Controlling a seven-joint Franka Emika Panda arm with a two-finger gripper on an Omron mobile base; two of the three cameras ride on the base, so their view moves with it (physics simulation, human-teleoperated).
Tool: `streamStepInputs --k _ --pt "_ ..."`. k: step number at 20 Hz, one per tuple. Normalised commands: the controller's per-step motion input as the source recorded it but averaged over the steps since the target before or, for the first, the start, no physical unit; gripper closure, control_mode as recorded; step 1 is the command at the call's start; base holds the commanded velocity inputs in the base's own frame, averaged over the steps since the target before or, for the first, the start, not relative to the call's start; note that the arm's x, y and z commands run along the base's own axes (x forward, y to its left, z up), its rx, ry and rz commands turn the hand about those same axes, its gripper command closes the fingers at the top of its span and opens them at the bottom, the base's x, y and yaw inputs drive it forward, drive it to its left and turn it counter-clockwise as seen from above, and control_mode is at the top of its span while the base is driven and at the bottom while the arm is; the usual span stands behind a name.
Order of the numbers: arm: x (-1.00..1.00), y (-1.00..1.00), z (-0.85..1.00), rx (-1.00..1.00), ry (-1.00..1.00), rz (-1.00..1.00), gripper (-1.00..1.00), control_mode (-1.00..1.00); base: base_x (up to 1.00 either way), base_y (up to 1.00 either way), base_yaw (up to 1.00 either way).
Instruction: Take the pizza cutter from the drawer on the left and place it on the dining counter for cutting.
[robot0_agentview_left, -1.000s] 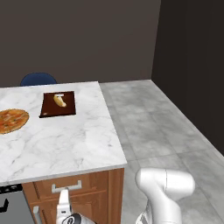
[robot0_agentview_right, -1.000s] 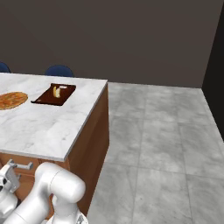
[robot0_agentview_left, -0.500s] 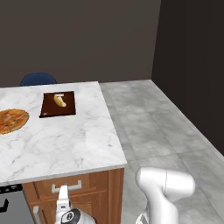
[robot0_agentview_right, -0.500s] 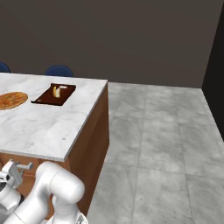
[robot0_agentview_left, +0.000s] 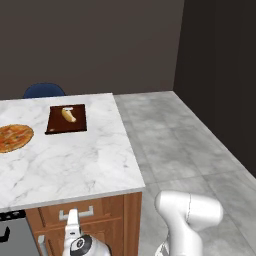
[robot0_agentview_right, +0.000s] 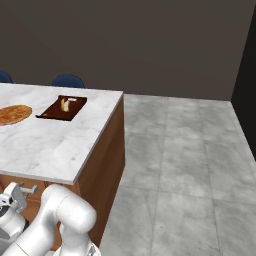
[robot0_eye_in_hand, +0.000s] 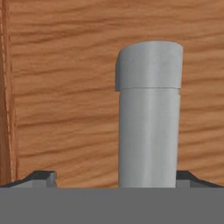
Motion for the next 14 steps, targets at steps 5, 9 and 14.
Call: streamStepInputs --k 5,9,14 --pt "0.0 0.0 0.0 0.0 0.0 0.0 -1.0 -1.0 0.0 0.0 0.0" --pt "0.0 0.0 0.0 0.0 0.0 0.0 -1.0 -1.0 0.0 0.0 0.0" --pt "0.0 0.0 0.0 0.0 0.0 0.0 -1.0 -1.0 0.0 0.0 0.0"
